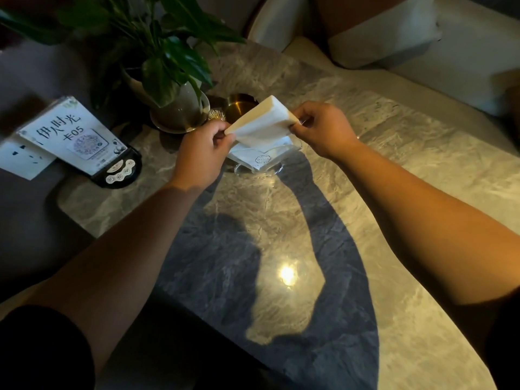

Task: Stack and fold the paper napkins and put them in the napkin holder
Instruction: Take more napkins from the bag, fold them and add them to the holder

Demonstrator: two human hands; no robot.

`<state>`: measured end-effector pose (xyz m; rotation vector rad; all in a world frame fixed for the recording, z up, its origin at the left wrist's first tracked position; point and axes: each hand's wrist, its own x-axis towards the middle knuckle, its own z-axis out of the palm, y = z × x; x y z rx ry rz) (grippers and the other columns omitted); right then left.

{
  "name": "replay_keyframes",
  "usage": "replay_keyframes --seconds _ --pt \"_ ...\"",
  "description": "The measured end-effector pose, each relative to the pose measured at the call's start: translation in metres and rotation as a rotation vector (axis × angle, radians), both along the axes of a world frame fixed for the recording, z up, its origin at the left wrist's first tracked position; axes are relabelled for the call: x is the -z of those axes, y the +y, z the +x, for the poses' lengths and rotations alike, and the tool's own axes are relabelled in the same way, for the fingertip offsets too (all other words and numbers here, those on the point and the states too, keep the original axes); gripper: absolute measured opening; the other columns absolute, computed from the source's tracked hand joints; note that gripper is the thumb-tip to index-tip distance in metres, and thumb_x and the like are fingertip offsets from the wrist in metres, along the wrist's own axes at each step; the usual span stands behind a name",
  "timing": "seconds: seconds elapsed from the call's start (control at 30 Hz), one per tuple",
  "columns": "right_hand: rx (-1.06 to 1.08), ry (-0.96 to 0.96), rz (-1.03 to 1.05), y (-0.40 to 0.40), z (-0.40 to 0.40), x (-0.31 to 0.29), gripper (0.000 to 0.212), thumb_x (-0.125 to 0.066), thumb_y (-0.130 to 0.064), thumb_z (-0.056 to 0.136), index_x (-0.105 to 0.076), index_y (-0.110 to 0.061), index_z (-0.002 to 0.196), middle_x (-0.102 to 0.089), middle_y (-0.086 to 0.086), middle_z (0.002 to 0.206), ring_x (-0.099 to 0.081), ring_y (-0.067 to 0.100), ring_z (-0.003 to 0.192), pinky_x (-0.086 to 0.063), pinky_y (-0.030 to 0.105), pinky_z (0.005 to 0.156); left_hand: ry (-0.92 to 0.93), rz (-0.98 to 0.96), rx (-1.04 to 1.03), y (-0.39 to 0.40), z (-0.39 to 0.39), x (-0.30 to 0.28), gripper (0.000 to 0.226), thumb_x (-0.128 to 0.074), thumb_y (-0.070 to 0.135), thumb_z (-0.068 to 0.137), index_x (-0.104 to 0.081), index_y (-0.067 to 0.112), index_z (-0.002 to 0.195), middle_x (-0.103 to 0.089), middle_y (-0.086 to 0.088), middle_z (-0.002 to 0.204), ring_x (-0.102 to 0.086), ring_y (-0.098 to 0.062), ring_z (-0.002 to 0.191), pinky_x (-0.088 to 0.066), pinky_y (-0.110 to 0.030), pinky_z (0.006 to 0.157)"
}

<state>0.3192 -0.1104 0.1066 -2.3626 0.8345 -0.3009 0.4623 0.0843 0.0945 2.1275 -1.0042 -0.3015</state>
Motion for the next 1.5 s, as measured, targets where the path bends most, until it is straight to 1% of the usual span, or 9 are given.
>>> replay_keyframes --seconds 0.1,0.23,0.37,0.47,0.57,0.8,1.0,1.3,1.5 --pt "0.002 0.017 0.018 0.002 0.001 0.003 0.016 -0.066 -0.024 0.085 -0.069 -0.015 0.098 -0.067 -0.001 0.094 -0.059 0.012 0.082 -0.045 0.027 0.069 0.004 0.019 0.005 0.0 0.001 0.001 0.027 -0.054 0.027 0.096 -0.063 0.013 0.118 -0.069 -0.002 0.108 -0.058 -0.007 0.092 -0.043 -0.018 0.076" --pt "0.0 0.077 0.002 0.004 0.005 0.005 0.015 -0.066 -0.023 0.085 -0.069 -0.016 0.099 -0.065 -0.004 0.094 -0.057 0.011 0.083 -0.038 0.023 0.068 -0.01 0.058 0.015 -0.001 0.006 0.004 0.027 -0.054 0.026 0.095 -0.064 0.013 0.116 -0.07 -0.003 0.106 -0.058 -0.008 0.089 -0.043 -0.021 0.075" --pt "-0.013 0.183 0.007 0.002 0.011 0.008 0.018 -0.068 -0.022 0.083 -0.07 -0.013 0.098 -0.072 0.006 0.101 -0.065 0.024 0.09 -0.047 0.03 0.072 -0.017 0.129 0.04 -0.001 0.01 0.008 0.027 -0.055 0.028 0.094 -0.064 0.013 0.116 -0.07 -0.004 0.103 -0.06 -0.011 0.087 -0.045 -0.025 0.074" --pt "-0.016 0.243 0.017 0.001 0.014 0.011 0.021 -0.069 -0.023 0.083 -0.072 -0.012 0.1 -0.073 0.01 0.101 -0.066 0.027 0.091 -0.053 0.038 0.079 -0.017 0.193 0.066 0.0 0.012 0.011 0.027 -0.055 0.029 0.095 -0.064 0.012 0.114 -0.07 -0.005 0.102 -0.057 -0.012 0.085 -0.043 -0.026 0.074" --pt "-0.005 0.261 0.029 0.001 0.014 0.013 0.021 -0.07 -0.025 0.083 -0.072 -0.015 0.102 -0.073 0.008 0.101 -0.066 0.026 0.091 -0.055 0.041 0.082 -0.017 0.247 0.086 0.0 0.014 0.014 0.028 -0.054 0.031 0.095 -0.064 0.013 0.114 -0.068 -0.004 0.098 -0.056 -0.013 0.083 -0.041 -0.027 0.071" --pt "-0.022 0.287 0.035 -0.001 0.014 0.013 0.02 -0.067 -0.022 0.086 -0.072 -0.014 0.103 -0.073 0.009 0.103 -0.065 0.024 0.092 -0.051 0.033 0.08 -0.007 0.252 0.078 -0.001 0.015 0.017 0.028 -0.054 0.032 0.095 -0.064 0.013 0.114 -0.066 -0.002 0.096 -0.057 -0.014 0.084 -0.042 -0.028 0.07" --pt "-0.008 0.355 0.01 -0.001 0.014 0.013 0.017 -0.068 -0.021 0.085 -0.073 -0.015 0.1 -0.073 0.01 0.104 -0.066 0.027 0.095 -0.054 0.038 0.085 -0.021 0.22 0.084 -0.001 0.017 0.021 0.023 -0.052 0.025 0.096 -0.067 0.013 0.109 -0.069 -0.006 0.101 -0.057 -0.013 0.084 -0.042 -0.027 0.072" --pt "-0.005 0.431 0.0 -0.001 0.012 0.015 0.016 -0.064 -0.016 0.082 -0.078 -0.017 0.09 -0.075 0.011 0.095 -0.068 0.028 0.089 -0.054 0.034 0.078 -0.044 0.204 0.078 -0.005 0.015 0.022 0.023 -0.053 0.023 0.096 -0.067 0.013 0.111 -0.069 -0.007 0.107 -0.057 -0.013 0.09 -0.045 -0.028 0.075" --pt "-0.05 0.453 -0.066 0.0 0.011 0.016 0.016 -0.062 -0.016 0.086 -0.074 -0.02 0.095 -0.073 0.007 0.099 -0.065 0.028 0.092 -0.042 0.028 0.069 -0.029 0.214 0.076 -0.007 0.016 0.025 0.023 -0.052 0.024 0.096 -0.066 0.014 0.111 -0.068 -0.008 0.108 -0.062 -0.019 0.095 -0.052 -0.035 0.08"
